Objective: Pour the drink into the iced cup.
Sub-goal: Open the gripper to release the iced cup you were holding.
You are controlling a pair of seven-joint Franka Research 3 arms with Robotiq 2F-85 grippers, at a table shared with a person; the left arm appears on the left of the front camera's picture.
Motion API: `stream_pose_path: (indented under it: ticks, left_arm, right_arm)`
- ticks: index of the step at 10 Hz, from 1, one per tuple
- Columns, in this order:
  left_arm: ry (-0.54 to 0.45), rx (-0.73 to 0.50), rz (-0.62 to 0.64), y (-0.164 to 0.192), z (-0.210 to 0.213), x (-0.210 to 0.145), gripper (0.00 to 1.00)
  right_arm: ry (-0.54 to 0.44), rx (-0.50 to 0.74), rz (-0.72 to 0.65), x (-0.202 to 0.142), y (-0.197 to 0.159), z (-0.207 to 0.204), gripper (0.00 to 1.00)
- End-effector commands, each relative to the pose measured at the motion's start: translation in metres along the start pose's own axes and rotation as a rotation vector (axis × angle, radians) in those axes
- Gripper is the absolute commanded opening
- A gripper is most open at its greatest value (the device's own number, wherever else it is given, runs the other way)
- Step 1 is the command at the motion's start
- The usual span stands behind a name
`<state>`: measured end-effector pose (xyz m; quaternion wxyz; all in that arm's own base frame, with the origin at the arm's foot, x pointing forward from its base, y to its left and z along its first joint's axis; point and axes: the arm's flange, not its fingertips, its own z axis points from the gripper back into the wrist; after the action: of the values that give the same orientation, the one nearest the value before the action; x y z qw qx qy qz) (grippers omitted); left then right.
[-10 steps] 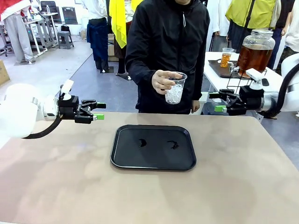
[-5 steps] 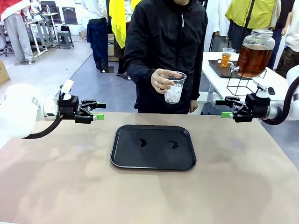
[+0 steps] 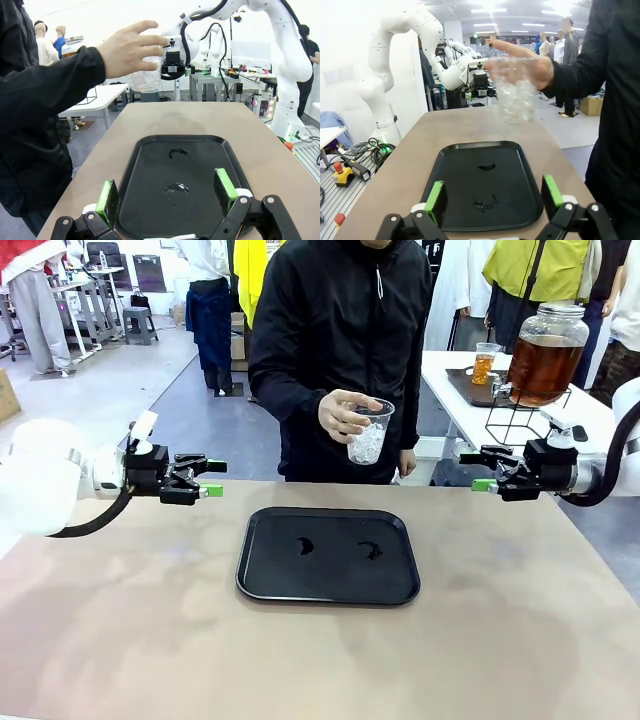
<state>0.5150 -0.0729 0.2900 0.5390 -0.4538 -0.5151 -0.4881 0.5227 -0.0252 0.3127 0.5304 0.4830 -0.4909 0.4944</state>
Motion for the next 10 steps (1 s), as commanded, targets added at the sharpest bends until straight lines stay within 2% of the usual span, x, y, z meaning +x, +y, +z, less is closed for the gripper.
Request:
stream_pose_path:
  ticks: [1, 10]
  left_arm:
    - [0.005, 0.003, -0.003, -0.0001, -0.0007, 0.0017, 1.00]
    - [0.005, 0.003, -0.003, -0.0001, -0.0007, 0.0017, 1.00]
  right_arm:
    - [0.008, -0.001, 0.005, 0.0058, -0.0003, -0.0020, 1.00]
    - [0.008, -0.001, 0.005, 0.0058, -0.0003, -0.0020, 1.00]
